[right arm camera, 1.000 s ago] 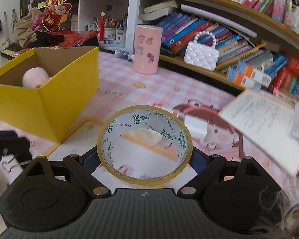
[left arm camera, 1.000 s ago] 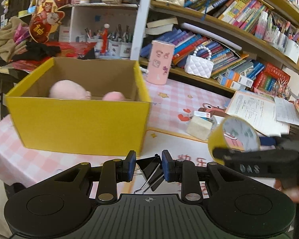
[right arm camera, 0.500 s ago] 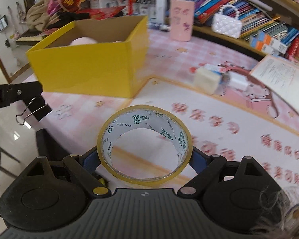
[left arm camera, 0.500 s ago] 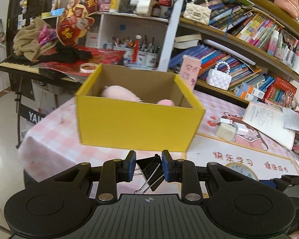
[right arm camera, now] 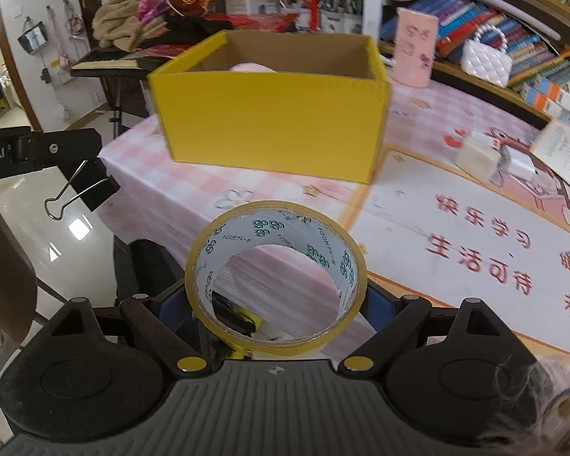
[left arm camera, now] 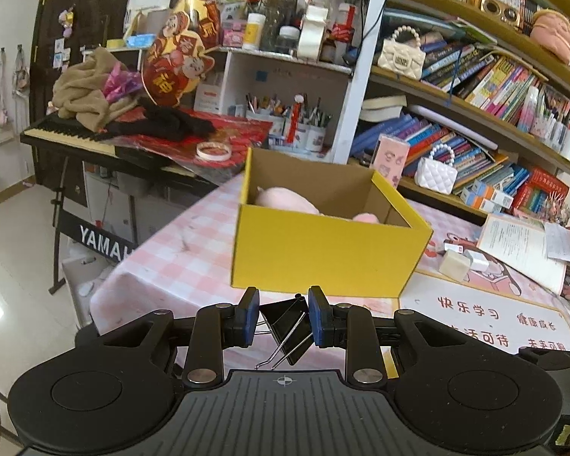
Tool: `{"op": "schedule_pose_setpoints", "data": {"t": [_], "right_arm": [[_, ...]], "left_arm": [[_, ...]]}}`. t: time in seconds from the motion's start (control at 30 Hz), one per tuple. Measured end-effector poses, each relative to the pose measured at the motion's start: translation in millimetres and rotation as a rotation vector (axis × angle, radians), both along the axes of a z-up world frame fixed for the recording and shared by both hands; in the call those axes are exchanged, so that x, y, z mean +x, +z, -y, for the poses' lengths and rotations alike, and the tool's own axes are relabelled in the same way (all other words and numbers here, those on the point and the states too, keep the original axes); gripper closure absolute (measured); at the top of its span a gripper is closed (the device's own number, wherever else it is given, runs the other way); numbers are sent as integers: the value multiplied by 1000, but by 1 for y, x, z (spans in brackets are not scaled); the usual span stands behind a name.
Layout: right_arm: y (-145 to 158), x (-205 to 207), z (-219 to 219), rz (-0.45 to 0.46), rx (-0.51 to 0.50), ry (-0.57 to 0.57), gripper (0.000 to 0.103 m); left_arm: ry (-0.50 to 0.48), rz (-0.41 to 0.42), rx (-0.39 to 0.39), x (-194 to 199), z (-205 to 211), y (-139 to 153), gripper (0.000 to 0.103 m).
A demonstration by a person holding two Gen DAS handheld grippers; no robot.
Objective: Organize objects
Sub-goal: 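Lift and carry the binder clip and tape roll over the yellow box with both grippers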
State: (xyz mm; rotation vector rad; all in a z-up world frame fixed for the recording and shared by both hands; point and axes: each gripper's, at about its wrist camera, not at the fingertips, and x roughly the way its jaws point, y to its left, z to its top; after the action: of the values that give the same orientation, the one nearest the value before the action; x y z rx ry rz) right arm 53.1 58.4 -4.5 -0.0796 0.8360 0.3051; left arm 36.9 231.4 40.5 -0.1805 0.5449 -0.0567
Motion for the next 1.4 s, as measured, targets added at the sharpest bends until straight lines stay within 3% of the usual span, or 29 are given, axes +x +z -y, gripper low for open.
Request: {"op": "schedule_pose_setpoints", "data": {"t": [0.33, 0.57, 0.67, 0.93, 1.2, 1.4], "right_arm": [[40, 8, -25, 124, 23, -14, 13], [85, 46, -23, 274, 21, -13, 13], [96, 68, -20, 320, 11, -13, 13], [91, 134, -15, 331, -53, 48, 13], [68, 205, -18, 248, -131, 188, 13], [50, 236, -26, 179, -180, 295, 13]], "left_arm": [[-45, 139, -19, 18, -16, 38, 77], [-70, 270, -24, 64, -8, 78, 77], [-68, 284, -16, 86, -1, 83, 77], [-25, 185, -12, 147, 10, 59, 77], [22, 40, 10, 191, 18, 26, 77], [49, -48, -30, 209, 20, 8, 77]]}}
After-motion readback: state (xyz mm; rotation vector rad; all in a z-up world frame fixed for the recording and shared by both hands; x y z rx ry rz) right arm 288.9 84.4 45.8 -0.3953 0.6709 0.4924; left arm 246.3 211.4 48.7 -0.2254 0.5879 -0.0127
